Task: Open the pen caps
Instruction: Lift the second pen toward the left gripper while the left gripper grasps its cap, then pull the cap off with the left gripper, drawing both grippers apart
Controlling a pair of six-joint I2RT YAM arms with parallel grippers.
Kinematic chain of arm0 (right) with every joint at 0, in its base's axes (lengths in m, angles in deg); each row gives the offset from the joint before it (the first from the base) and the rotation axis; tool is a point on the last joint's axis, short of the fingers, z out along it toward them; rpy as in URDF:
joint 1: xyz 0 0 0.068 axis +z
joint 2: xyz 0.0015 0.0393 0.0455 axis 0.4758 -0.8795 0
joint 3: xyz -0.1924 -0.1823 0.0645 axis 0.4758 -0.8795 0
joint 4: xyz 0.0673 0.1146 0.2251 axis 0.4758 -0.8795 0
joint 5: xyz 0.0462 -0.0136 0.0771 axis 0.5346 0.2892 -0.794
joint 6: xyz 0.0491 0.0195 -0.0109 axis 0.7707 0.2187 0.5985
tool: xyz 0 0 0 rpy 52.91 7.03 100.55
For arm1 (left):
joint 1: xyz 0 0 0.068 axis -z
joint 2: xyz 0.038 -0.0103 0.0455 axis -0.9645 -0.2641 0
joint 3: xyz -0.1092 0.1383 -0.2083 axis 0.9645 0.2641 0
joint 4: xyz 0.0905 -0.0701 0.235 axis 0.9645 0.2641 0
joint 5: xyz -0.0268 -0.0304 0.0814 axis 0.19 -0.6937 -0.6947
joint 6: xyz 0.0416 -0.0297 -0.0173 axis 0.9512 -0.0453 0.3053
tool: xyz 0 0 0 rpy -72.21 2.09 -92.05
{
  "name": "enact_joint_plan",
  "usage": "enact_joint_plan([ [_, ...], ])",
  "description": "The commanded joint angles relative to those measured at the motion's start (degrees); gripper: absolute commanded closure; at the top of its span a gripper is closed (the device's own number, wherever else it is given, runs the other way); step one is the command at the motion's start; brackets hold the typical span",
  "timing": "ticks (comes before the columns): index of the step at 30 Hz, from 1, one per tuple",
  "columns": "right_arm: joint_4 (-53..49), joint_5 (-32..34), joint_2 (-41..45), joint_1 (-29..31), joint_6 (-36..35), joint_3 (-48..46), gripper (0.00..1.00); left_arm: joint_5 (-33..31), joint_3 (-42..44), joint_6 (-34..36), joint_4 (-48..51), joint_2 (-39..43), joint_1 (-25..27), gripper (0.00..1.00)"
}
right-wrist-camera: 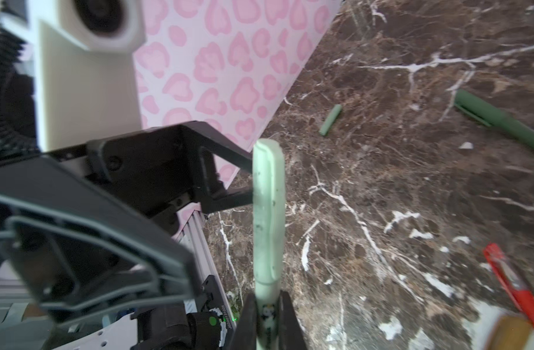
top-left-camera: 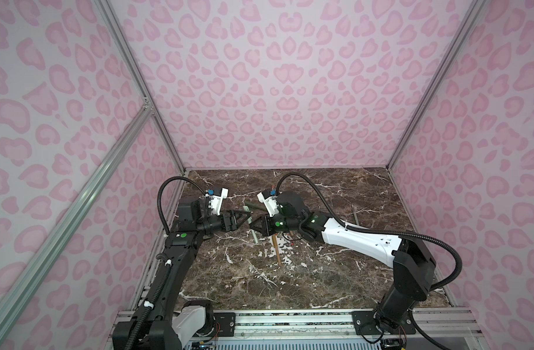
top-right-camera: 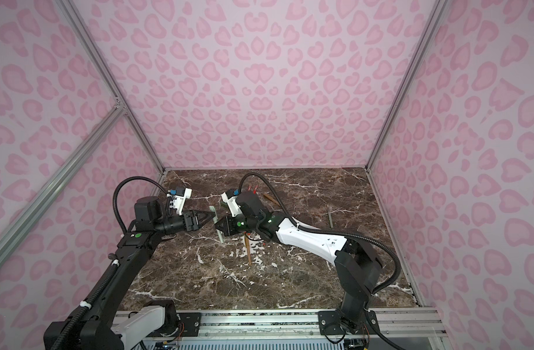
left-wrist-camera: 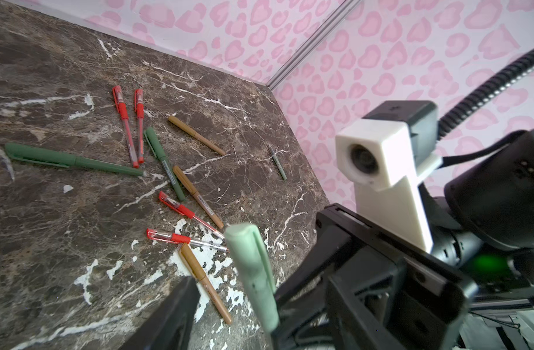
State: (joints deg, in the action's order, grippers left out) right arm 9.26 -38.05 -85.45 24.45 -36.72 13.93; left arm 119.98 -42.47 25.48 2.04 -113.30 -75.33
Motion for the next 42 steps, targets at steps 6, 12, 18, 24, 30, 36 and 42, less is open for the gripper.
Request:
enact_joint_plan([
  [6,1.45,-0.68,-1.77,1.27,0.84,1.88,0.96,0.56,0.05,-0.8,-2.5,0.08,0.51,0.59],
  [12,2.2,-1.02,-2.19,1.63,0.88,2.16,0.96,-0.62,0.39,-1.08,-3.19,0.29,0.55,0.96],
  [18,3.68,-0.99,-2.18,1.98,1.22,1.56,0.84,-1.3,0.39,-1.56,-3.38,0.57,0.46,0.96],
  [24,5.85,-0.96,-3.27,2.4,2.65,1.15,0.77,-1.76,0.24,-2.44,-3.87,0.65,0.07,0.96],
  [30,5.59,-0.81,-3.95,2.67,2.62,1.14,0.89,-2.18,-0.38,-2.59,-3.2,0.38,-0.1,0.96],
  [36,5.58,-0.84,-5.09,2.89,2.65,1.33,0.96,-2.16,-0.45,-3.33,-3.05,0.37,-0.24,0.96],
  [42,2.37,-0.56,-5.8,3.22,0.81,0.71,1.0,-2.88,-1.27,-5.67,-3.54,0.55,-1.19,0.96],
])
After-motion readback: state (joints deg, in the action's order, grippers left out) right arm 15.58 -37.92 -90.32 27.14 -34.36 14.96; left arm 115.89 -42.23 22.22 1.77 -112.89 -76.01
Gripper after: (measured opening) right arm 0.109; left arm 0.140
